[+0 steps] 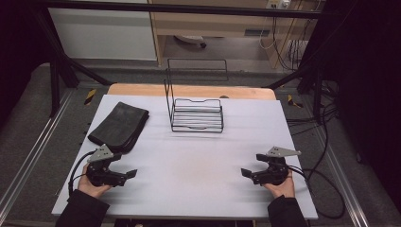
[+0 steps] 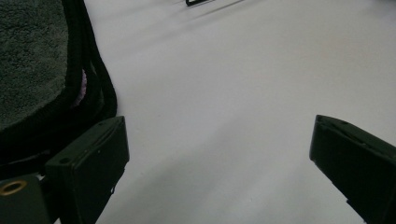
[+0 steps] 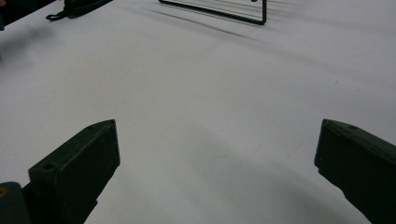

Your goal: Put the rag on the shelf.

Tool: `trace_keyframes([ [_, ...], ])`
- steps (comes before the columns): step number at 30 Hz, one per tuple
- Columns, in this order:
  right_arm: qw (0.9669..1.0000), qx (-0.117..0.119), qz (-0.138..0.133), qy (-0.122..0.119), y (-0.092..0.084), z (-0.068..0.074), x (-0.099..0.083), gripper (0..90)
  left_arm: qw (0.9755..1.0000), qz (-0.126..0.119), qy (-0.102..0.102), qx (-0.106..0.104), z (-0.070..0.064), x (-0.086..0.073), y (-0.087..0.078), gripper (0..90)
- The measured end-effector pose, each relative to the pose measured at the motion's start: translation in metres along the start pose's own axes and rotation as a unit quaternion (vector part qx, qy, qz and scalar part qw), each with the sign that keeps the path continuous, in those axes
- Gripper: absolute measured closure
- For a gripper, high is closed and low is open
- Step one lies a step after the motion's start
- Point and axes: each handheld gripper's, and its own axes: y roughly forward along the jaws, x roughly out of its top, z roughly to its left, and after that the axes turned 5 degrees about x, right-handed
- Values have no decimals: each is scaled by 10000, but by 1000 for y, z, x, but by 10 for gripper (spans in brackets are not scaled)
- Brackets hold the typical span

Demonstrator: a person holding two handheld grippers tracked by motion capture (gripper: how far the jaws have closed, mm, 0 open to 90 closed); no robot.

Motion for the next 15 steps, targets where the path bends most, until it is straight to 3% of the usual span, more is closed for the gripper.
trace_keyframes([
  [9, 10000, 17, -59, 26, -2, 0, 1, 10, 10000, 56, 18, 33, -2, 3, -1, 47],
  [15, 10000, -19, -24, 32, -2, 1, 0, 10, 9997, 160, 73, 185, 1, 8, -2, 53],
])
